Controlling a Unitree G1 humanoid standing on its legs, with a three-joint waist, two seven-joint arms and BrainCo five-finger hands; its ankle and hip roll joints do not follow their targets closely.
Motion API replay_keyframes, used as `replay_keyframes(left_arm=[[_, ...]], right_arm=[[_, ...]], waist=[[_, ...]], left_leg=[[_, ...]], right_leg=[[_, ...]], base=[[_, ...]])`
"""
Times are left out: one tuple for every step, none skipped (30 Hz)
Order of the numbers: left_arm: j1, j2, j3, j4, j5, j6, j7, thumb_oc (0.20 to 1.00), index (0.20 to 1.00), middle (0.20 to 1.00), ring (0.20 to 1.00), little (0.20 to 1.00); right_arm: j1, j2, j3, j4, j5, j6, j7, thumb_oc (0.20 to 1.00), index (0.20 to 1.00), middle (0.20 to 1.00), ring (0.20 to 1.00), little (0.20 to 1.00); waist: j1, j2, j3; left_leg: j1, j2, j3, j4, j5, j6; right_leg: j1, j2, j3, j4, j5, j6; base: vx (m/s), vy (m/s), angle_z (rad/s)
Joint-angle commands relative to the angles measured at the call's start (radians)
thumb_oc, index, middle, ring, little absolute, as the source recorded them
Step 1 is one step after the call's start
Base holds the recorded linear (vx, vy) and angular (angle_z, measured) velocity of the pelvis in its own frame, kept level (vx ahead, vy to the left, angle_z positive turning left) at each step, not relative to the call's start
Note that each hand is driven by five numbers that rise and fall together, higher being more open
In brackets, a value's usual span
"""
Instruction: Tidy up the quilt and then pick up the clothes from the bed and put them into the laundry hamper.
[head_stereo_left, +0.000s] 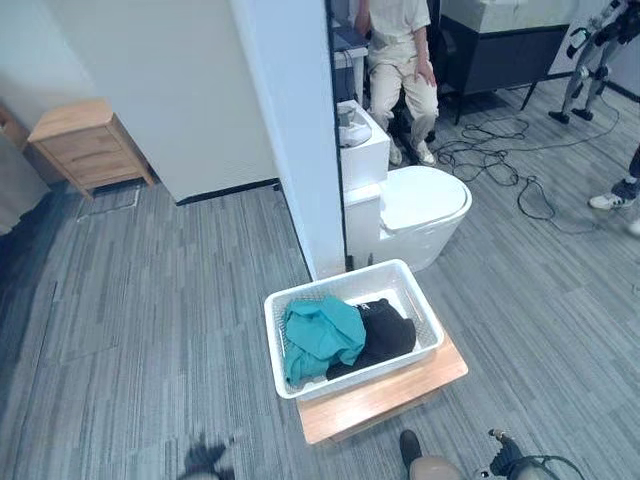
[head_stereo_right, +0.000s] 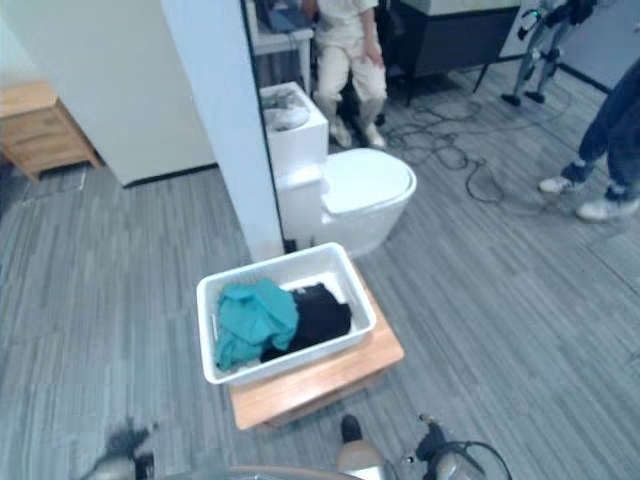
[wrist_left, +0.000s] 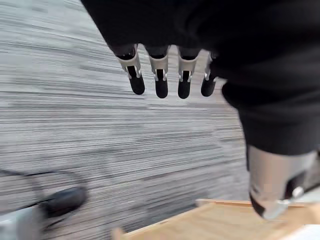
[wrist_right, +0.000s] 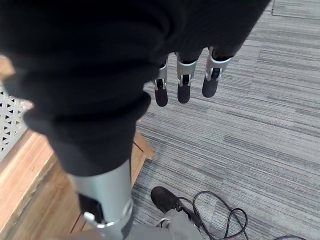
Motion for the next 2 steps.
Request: replay_keyframes(left_arm=[[-0.068,-0.022,0.003,0.139,0.111,0.023,-0.023,1.0,1.0,1.0,1.0,1.0],[-0.055,-0.033,0.001,0.164,0.129,0.03,-0.023,1.0,1.0,1.0,1.0,1.0]], right_arm=[[-0.074,0.006,-0.007,0.075,0.048,-0.006,0.0,1.0,1.0,1.0,1.0,1.0],[-0.077,0.013,-0.003,0.079,0.052,-0.007,0.0,1.0,1.0,1.0,1.0,1.0]], waist=[[0.009,-0.002,0.005],[0.014,-0.003,0.006]], left_leg=[[0.015,0.043,-0.031,0.001,-0.006,-0.038],[0.015,0.043,-0.033,0.001,-0.007,-0.037]], right_leg=[[0.023,-0.062,0.019,0.013,-0.129,0.087],[0.023,-0.062,0.018,0.012,-0.129,0.087]], base=[[0.0,0.0,0.0],[0.0,0.0,0.0]])
